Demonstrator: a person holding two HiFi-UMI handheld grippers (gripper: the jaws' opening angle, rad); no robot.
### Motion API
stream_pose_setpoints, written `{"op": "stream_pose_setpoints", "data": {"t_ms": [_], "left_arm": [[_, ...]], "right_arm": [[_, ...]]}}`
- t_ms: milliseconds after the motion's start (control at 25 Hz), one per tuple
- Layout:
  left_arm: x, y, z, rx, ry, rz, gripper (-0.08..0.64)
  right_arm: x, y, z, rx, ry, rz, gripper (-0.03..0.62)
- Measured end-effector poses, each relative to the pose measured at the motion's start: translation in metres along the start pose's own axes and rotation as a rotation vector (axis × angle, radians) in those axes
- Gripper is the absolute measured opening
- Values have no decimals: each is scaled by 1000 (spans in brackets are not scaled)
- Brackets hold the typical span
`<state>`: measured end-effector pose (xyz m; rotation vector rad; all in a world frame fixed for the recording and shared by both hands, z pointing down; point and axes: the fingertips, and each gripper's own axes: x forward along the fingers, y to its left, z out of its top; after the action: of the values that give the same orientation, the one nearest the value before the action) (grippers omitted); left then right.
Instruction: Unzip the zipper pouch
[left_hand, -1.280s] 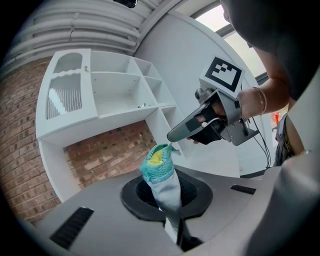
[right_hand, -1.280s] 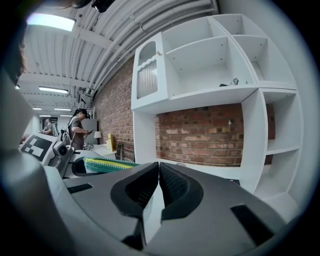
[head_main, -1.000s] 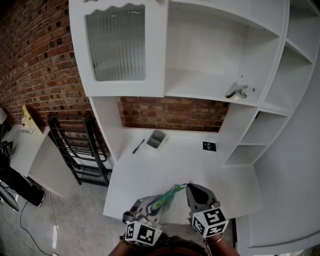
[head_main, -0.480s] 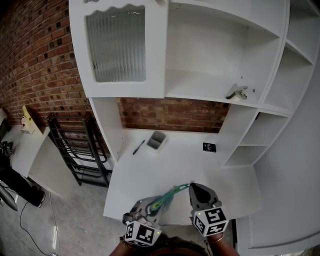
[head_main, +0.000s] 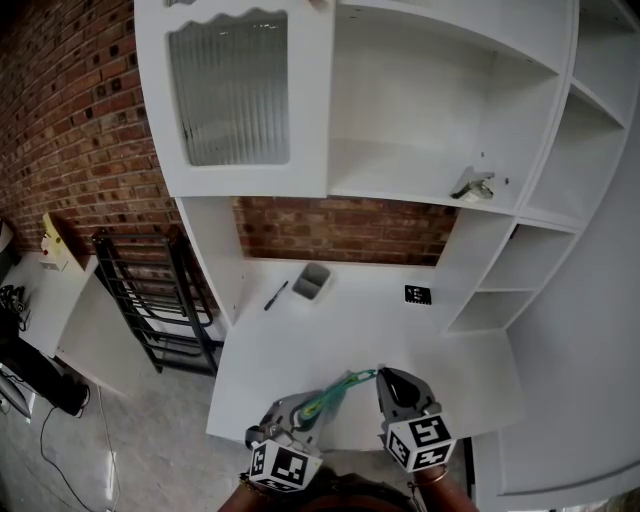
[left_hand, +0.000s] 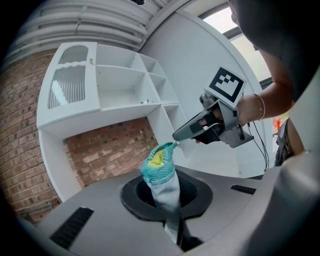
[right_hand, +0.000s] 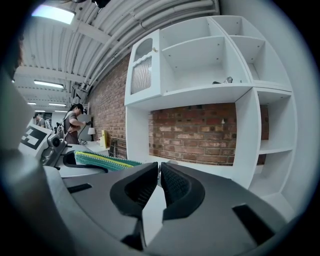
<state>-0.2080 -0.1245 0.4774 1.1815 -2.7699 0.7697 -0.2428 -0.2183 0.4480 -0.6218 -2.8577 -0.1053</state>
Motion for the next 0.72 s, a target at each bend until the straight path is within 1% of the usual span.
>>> {"op": "stream_pose_setpoints", "data": {"t_ms": [160,360,720], "left_arm": [[1,2,-1,-12,0,-9,2],[2,0,-3,-8,6,-19,2],[8,5,-4,-12,6,-14,2]], "right_arm": [[1,-3,-1,7,3,-4,14],[1,-8,-1,17,1,-12,15],[-1,-7,-3,2,-10,-19,15]]}}
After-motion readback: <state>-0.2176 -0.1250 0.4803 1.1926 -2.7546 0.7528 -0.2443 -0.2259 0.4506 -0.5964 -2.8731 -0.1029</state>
